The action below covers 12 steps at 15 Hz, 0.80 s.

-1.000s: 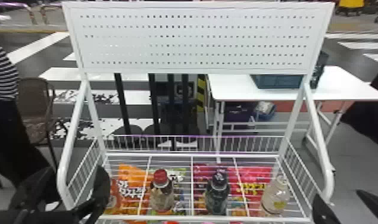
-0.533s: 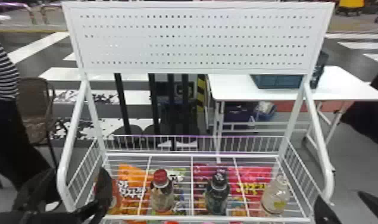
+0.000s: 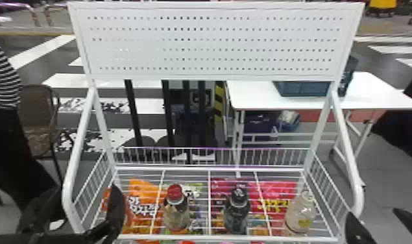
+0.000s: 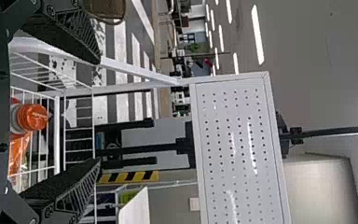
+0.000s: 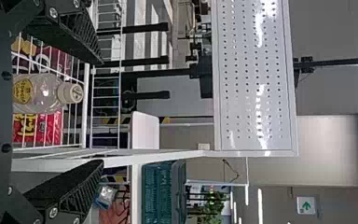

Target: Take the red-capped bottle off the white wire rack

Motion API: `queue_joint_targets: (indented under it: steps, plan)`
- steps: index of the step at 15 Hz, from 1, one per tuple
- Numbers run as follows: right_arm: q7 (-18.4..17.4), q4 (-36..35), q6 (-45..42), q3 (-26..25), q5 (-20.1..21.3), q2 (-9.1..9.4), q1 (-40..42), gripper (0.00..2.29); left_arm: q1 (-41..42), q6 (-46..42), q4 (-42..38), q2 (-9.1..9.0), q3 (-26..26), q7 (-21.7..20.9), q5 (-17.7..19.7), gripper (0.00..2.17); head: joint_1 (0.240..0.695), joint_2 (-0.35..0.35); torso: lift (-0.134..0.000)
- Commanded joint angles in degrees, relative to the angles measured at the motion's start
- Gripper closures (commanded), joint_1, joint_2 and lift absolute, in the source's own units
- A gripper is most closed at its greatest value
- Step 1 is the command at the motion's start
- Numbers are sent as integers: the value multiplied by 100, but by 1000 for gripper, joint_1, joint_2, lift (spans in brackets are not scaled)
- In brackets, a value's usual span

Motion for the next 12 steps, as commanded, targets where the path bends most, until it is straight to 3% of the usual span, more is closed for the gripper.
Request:
queue_joint_targets:
  steps: [1,7,12]
  plan:
    - [0,-15,0,-2,1,-7,0,137,0,-70,134,-1,-209,31,-105,140,499,0,0]
    - [0,-32,0,-2,27,10,-8,137,-211,-667,986,-1,-1361,48,-509,144,499,0,0]
    - [0,-23,-17,6,36,37,9,137,-826,-984,1980,-18,-2336,268,-589,144,499,0,0]
